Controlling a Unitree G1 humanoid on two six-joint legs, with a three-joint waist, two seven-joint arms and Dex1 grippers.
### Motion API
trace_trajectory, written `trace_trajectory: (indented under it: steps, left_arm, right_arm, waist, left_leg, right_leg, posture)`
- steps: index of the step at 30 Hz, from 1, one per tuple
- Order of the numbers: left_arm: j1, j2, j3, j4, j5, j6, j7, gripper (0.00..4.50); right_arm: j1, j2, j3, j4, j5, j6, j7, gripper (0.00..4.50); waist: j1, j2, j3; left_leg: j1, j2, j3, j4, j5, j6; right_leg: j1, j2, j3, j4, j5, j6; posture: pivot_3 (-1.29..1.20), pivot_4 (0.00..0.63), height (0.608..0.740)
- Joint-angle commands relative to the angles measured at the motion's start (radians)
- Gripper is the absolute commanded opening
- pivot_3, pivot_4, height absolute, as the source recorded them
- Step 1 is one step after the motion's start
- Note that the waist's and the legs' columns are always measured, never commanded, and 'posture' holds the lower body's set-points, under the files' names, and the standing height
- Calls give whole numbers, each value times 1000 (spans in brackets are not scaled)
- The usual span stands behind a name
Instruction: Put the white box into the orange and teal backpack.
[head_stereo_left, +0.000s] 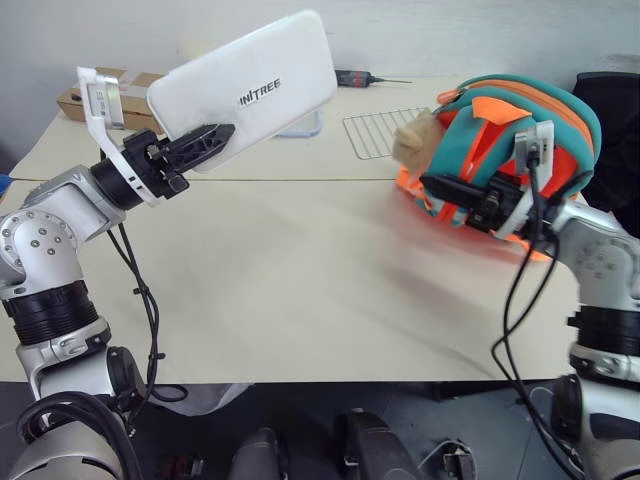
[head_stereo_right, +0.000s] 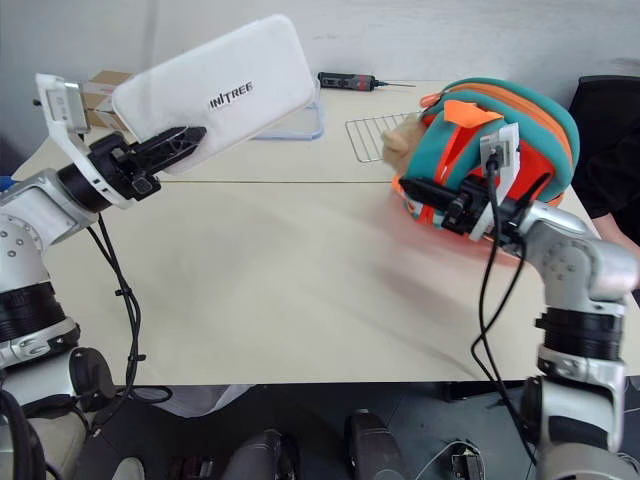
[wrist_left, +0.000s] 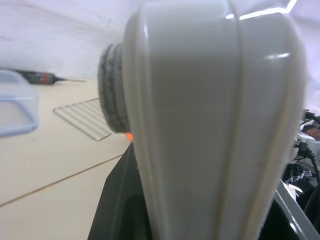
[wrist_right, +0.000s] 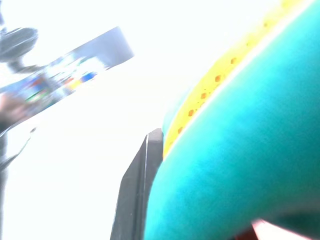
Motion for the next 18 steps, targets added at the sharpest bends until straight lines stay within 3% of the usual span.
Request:
trace_trajectory:
  steps: [1, 7, 10, 18]
  left_arm:
    - [-71, 32, -3, 32, -54, -37, -92, 1334]
    - [-110, 89, -113, 69, -67, -42, -312, 1334]
    - [-129, 111, -201, 125, 4, -110, -405, 1334]
    - [-99, 179, -410, 206, 219, -352, -617, 1334]
  right_arm:
    - [71, -85, -96, -210, 277, 140, 46, 9]
    - [232, -254, -211, -296, 513, 205, 58, 9]
    - [250, -297, -236, -260, 573, 196, 34, 9]
    - [298, -323, -221, -253, 525, 133, 9, 9]
  waist:
    - [2, 0, 0]
    - [14, 0, 0]
    - [17, 0, 0]
    - [18, 0, 0]
  left_leg:
    - [0, 0, 0, 0, 0, 0]
    - [0, -1, -1, 0, 0, 0]
    - [1, -1, -2, 1, 0, 1]
    - [3, -1, -3, 0, -1, 1]
  right_leg:
    - [0, 0, 0, 0, 0, 0]
    - [1, 0, 1, -2, 0, 0]
    - [3, 0, 1, -1, 0, 0]
    - [6, 1, 1, -5, 0, 0]
  posture:
    - [0, 150, 740]
    - [0, 150, 740]
    - [0, 150, 740]
    - [0, 150, 740]
